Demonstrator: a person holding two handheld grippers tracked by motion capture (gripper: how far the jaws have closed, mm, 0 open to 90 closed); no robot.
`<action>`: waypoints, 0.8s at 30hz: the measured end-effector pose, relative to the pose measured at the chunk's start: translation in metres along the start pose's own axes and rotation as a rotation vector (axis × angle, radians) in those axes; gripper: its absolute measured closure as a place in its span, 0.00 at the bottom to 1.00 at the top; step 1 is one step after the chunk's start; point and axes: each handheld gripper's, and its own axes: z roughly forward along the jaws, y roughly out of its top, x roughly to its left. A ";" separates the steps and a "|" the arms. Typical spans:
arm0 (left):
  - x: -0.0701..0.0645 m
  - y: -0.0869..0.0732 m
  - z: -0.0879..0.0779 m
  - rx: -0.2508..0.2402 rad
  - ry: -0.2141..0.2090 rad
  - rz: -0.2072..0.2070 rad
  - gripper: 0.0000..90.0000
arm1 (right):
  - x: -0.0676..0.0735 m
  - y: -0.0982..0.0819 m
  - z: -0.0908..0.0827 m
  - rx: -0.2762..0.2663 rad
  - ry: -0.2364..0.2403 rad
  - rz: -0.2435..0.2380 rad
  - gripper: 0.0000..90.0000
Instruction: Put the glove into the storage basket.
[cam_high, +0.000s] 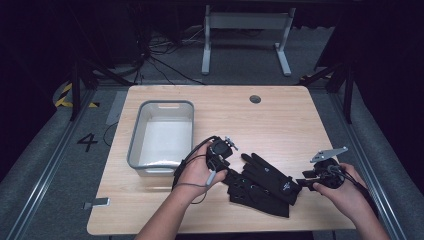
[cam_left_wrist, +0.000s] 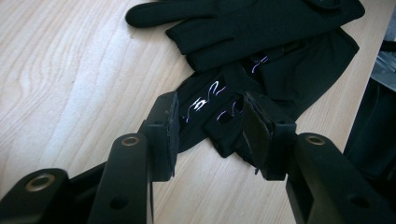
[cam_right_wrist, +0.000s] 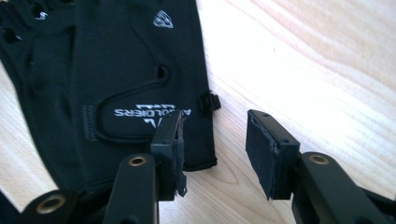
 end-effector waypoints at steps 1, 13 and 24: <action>0.000 0.000 0.001 0.003 -0.003 0.001 0.63 | -0.001 -0.001 0.001 0.005 0.001 0.003 0.64; -0.001 0.004 0.015 0.014 -0.008 0.010 0.63 | 0.000 -0.008 0.021 0.092 0.042 0.020 0.63; -0.002 0.007 0.022 -0.001 -0.003 0.008 0.59 | 0.004 -0.009 0.032 0.126 0.056 0.006 0.76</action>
